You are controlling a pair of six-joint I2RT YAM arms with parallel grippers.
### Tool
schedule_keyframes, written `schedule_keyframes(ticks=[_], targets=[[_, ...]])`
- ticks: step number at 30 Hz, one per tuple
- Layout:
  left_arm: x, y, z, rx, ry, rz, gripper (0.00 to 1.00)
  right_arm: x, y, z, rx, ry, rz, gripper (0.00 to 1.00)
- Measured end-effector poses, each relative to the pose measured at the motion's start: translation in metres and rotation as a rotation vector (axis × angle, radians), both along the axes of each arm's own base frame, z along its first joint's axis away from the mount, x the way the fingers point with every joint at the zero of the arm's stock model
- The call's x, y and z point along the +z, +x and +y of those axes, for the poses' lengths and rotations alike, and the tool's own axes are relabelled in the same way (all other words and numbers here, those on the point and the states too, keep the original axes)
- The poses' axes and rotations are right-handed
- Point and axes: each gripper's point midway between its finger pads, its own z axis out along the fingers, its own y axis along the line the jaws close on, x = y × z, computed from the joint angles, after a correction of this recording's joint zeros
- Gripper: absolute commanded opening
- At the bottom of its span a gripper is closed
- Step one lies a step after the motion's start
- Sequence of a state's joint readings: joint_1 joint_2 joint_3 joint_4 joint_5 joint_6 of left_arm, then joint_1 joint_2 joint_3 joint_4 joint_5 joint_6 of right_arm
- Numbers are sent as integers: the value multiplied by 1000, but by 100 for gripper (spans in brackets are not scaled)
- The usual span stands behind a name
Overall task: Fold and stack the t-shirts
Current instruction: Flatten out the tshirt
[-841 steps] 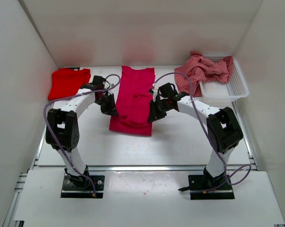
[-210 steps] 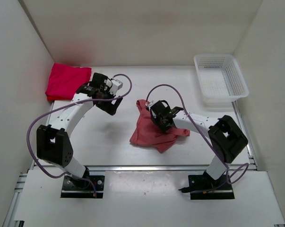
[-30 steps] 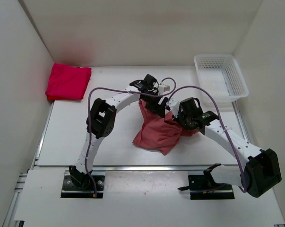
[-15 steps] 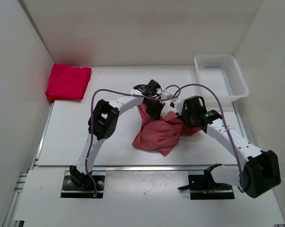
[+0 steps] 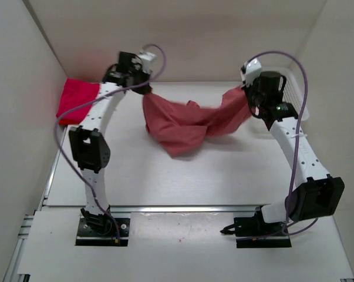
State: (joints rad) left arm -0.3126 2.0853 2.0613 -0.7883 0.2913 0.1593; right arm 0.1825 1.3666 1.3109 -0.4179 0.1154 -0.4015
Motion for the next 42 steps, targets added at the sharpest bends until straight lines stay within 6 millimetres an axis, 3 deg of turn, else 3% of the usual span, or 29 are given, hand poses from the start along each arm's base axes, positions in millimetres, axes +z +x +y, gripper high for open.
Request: schedule_keyframes(ticks=[4,6,8,11,14,16,18,23,25,29,32,34,35,37,38,40,42], targets=[[100,32,100,222,-4,-250,0,88,38,-5,-31,47,-199,0],[151,30,136,294,-12,-369,0,130,49,-2,-19,78,-293,0],[193,15,157,331,-16,-463,0,162,50,2,5,104,-362,0],[236,-17,170,346,-27,-557,0,177,38,10,65,115,-400,0],[244,-51,178,344,-15,-581,0,159,12,29,171,98,-353,0],[227,-75,182,344,7,-548,0,138,-10,45,270,90,-290,0],[196,-101,183,335,30,-485,0,115,-36,61,376,93,-220,0],[78,-180,177,296,79,-231,0,32,-116,96,645,77,21,0],[28,-210,183,303,104,-109,0,-14,-156,109,759,63,160,0],[-47,-259,192,312,151,116,0,-90,-228,112,897,52,474,0],[-69,-274,196,314,176,190,0,-116,-252,105,908,41,593,0],[-71,-271,197,309,192,206,0,-116,-236,102,863,41,562,0],[-68,-263,197,305,203,212,0,-111,-217,100,818,42,526,0],[-49,-233,196,298,228,192,0,-92,-161,93,683,42,406,0],[-33,-212,195,302,234,161,0,-77,-128,87,609,35,332,0],[23,-145,192,332,216,1,0,-26,-52,73,452,4,117,0],[92,-87,190,381,159,-184,0,32,-1,60,342,-29,-71,0]])
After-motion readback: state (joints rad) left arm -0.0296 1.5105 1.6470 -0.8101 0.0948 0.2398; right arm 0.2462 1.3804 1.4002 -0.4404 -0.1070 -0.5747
